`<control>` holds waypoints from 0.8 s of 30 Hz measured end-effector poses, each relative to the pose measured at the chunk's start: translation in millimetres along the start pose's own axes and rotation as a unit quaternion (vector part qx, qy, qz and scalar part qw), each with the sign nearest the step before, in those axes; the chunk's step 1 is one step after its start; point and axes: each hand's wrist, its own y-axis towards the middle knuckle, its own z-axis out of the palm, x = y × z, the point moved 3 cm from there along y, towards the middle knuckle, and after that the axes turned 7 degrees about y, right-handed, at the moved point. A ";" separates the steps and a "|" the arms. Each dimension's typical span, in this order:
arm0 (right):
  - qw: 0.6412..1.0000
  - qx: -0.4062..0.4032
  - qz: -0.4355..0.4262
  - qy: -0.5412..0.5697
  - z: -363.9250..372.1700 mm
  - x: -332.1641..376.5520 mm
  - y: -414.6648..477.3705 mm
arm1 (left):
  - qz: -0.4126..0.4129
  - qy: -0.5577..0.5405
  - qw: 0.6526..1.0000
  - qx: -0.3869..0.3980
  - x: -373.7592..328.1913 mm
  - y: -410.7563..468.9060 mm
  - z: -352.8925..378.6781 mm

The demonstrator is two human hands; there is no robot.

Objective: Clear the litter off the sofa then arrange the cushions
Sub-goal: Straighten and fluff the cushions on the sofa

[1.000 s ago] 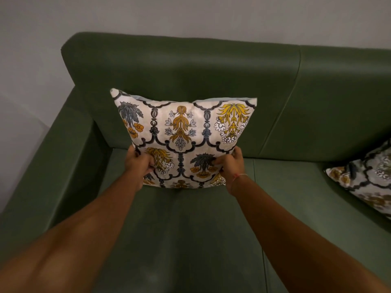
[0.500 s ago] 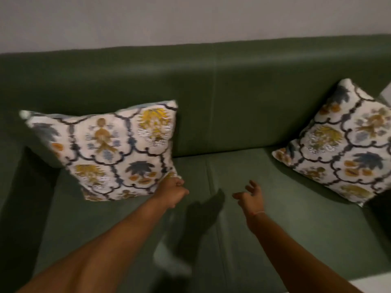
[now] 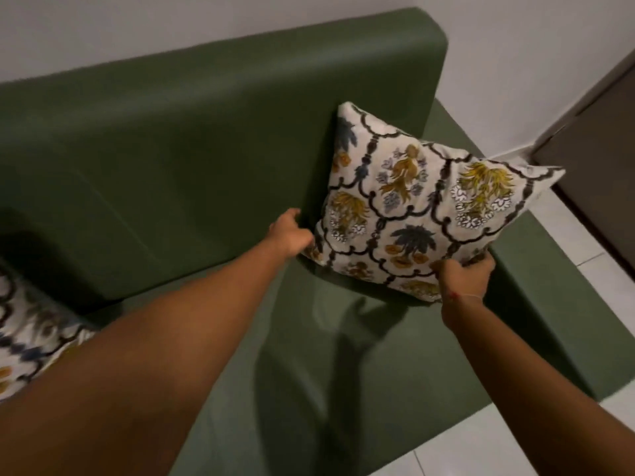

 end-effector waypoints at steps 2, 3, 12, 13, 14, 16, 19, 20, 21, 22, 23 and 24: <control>0.999 0.033 0.039 0.017 -0.4 -1.4 29.3 | -0.008 -0.042 0.999 0.012 -32.0 14.0 11.2; 0.996 0.054 0.064 0.032 0.3 -3.6 39.2 | -0.013 -0.058 0.998 0.023 -43.4 17.2 17.2; 0.978 0.181 0.081 0.070 -4.2 -17.3 53.7 | 0.000 -0.249 0.968 -0.019 -42.4 -13.5 33.4; 0.976 0.193 0.069 0.068 -1.5 -15.2 50.4 | 0.000 -0.265 0.964 -0.036 -31.7 -20.5 30.0; 0.974 0.210 0.058 0.062 5.3 -12.6 44.9 | -0.007 -0.285 0.957 -0.055 -18.6 -27.3 24.8; 0.969 0.241 0.040 0.040 26.1 -7.3 27.8 | -0.032 -0.332 0.937 -0.102 10.0 -41.4 11.9; 0.957 0.286 0.030 0.022 66.9 -3.3 1.2 | -0.066 -0.392 0.900 -0.179 47.6 -58.6 -10.7; 0.954 0.299 0.028 0.018 79.4 -1.2 -7.1 | -0.074 -0.407 0.889 -0.195 57.6 -62.9 -17.2; 0.951 0.309 0.024 0.017 90.7 0.2 -13.7 | -0.081 -0.419 0.882 -0.201 66.5 -65.9 -22.3; 0.949 0.314 0.022 0.015 100.2 2.2 -18.8 | -0.086 -0.425 0.879 -0.199 73.4 -67.4 -25.8; 0.949 0.315 0.020 0.013 107.6 3.9 -22.1 | -0.091 -0.426 0.879 -0.194 79.4 -68.2 -26.9; 0.949 0.314 0.018 0.006 113.1 5.5 -24.6 | -0.094 -0.423 0.880 -0.192 84.3 -68.6 -27.1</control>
